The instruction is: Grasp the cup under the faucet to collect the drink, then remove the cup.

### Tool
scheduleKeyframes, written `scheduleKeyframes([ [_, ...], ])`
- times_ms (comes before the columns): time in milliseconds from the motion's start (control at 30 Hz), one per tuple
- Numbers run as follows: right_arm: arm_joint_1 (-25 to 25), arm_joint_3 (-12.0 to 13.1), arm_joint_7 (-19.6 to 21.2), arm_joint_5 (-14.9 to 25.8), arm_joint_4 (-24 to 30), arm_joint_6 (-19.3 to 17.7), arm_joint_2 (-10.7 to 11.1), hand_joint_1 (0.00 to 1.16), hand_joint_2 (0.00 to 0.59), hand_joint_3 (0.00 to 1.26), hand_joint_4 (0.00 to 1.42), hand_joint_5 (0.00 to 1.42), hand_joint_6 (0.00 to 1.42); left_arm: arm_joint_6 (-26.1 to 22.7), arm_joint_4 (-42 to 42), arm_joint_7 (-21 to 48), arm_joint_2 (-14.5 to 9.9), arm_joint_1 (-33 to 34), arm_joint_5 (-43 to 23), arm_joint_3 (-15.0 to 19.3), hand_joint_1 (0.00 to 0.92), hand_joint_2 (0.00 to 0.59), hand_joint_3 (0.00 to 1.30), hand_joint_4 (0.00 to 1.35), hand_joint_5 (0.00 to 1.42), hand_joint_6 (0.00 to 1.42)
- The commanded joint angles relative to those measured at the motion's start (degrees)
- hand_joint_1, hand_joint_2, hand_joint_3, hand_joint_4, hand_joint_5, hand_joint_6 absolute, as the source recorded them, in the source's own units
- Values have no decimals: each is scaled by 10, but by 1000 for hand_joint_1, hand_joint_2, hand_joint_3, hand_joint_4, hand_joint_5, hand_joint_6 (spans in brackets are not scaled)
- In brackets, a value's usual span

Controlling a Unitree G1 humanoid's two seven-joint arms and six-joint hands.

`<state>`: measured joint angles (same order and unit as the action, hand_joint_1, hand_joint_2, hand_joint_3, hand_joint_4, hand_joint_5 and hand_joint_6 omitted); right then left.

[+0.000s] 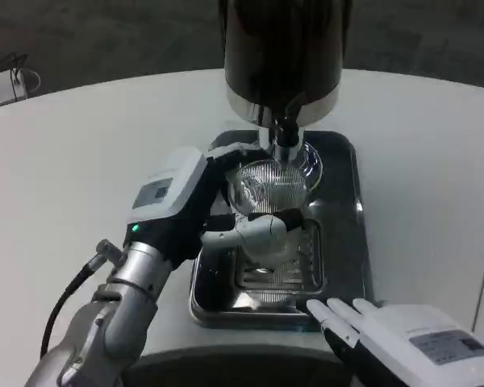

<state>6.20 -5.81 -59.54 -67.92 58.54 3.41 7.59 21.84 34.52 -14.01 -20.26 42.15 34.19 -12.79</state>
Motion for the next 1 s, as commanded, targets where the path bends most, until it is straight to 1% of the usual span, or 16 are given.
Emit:
scheduleKeyframes([
  [33,-2,5,1,16,-7,5,8,568,434,3,0,0,0,-4,-3,17,-2,1,-8,-3,187,29,338,276,638,1116],
  [100,-3,7,1,20,-7,6,12,568,434,5,0,0,0,0,-3,20,0,0,-13,-1,178,27,320,268,633,1111],
  [300,-3,12,3,31,-10,14,23,567,434,11,0,0,0,36,-30,7,0,-26,-40,14,163,29,267,246,625,1111],
  [367,-3,12,6,33,-11,15,25,566,434,11,0,0,0,50,-46,3,-3,-41,-50,24,157,22,255,246,624,1111],
  [467,-5,12,7,36,-15,19,27,566,434,12,0,0,0,72,-92,6,-10,-85,-84,52,134,19,245,245,624,1077],
  [567,-9,12,7,38,-20,23,29,566,434,13,0,0,0,74,-130,21,-15,-120,-110,74,123,19,253,263,623,985],
  [700,-16,11,9,41,-26,26,34,565,434,14,0,0,0,79,-192,43,-32,-168,-139,106,98,9,270,291,624,941],
  [800,-21,6,10,42,-32,28,38,565,434,14,0,0,0,74,-236,58,-38,-188,-158,127,89,7,280,294,608,917],
  [900,-26,1,11,42,-35,30,39,565,434,14,0,0,0,66,-287,72,-37,-205,-181,149,77,8,281,294,601,892],
  [967,-28,-1,10,41,-36,31,40,565,434,14,0,0,0,59,-314,84,-34,-208,-198,158,75,8,281,301,593,875],
  [1000,-30,-3,10,41,-37,32,40,565,434,14,0,0,0,51,-331,98,-33,-205,-218,162,63,18,295,303,558,806],
])
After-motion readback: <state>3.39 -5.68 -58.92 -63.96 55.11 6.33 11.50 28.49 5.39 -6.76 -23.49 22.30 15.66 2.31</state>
